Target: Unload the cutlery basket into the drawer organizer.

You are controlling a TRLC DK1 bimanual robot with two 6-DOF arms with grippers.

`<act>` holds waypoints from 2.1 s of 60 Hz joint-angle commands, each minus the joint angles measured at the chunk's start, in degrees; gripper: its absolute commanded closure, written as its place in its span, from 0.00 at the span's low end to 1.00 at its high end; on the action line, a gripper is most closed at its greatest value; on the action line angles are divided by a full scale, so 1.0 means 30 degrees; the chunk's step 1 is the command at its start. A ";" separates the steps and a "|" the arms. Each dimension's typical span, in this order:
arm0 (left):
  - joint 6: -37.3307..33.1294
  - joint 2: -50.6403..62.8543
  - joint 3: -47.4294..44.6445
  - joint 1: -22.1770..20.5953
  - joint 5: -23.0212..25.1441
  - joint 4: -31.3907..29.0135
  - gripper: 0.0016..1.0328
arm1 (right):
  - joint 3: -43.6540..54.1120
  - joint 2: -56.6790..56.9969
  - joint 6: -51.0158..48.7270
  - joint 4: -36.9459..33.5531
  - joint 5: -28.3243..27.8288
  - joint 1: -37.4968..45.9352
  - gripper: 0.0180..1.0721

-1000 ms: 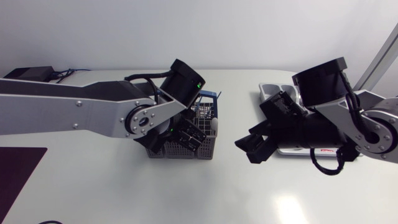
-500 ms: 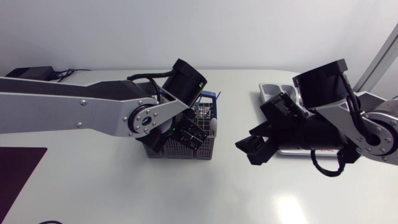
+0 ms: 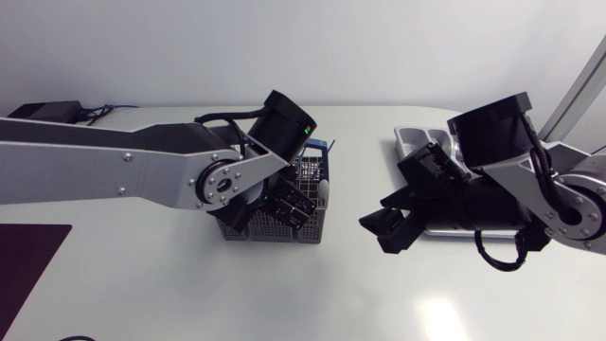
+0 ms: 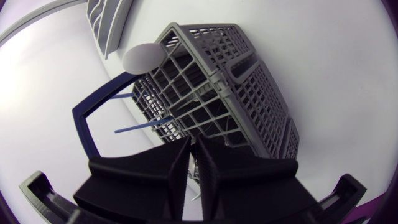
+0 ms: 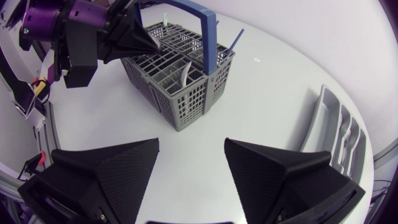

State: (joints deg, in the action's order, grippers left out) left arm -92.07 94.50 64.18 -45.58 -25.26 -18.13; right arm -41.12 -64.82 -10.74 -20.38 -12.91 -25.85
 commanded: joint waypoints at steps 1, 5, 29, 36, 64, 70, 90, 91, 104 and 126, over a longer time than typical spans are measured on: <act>-0.0042 -0.0474 -0.0125 -0.0099 -0.0429 -0.0197 0.91 | 0.0436 0.0248 -0.0140 0.0056 -0.0122 -0.0144 0.27; 0.0134 -0.0679 -0.0242 -0.0099 -0.0488 -0.0168 0.91 | 0.0407 0.0219 -0.0111 0.0056 -0.0122 -0.0144 0.27; 0.0281 -0.1822 -0.1062 -0.0099 -0.1015 0.0829 0.91 | 0.0319 0.0248 0.0182 -0.0003 0.0054 -0.0613 0.27; 0.0427 -0.2056 -0.1179 -0.0216 -0.1337 0.1268 0.91 | 0.0349 0.0365 0.0182 -0.0062 0.0054 -0.0613 0.27; 0.2536 -0.3228 -0.0974 -0.1066 -0.1249 -0.0138 0.82 | 0.0612 0.0893 0.0153 -0.0149 0.0054 -0.0613 0.27; 0.3298 -0.3228 -0.0564 -0.1066 -0.0751 -0.1251 0.73 | 0.0700 0.0863 0.0153 -0.0120 0.0054 -0.0613 0.27; 0.3767 -0.2261 0.0608 -0.0626 -0.0370 -0.2746 0.62 | 0.0700 0.0746 0.0124 -0.0003 0.0054 -0.0613 0.27; 0.3767 -0.2203 0.0666 -0.0626 -0.0370 -0.2804 0.62 | 0.0700 0.0717 0.0124 -0.0003 0.0054 -0.0613 0.27; 0.3943 -0.1382 0.0901 -0.0538 -0.0546 -0.2892 0.62 | 0.0700 0.0629 0.0095 0.0085 0.0054 -0.0613 0.27; 0.4294 -0.0035 0.1662 -0.0245 -0.0869 -0.3009 0.63 | 0.0729 0.0541 0.0007 0.0085 0.0054 -0.0613 0.27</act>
State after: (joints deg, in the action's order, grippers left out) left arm -80.53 92.62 66.94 -46.87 -27.14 -26.70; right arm -40.36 -62.63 -10.72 -20.53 -12.82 -27.33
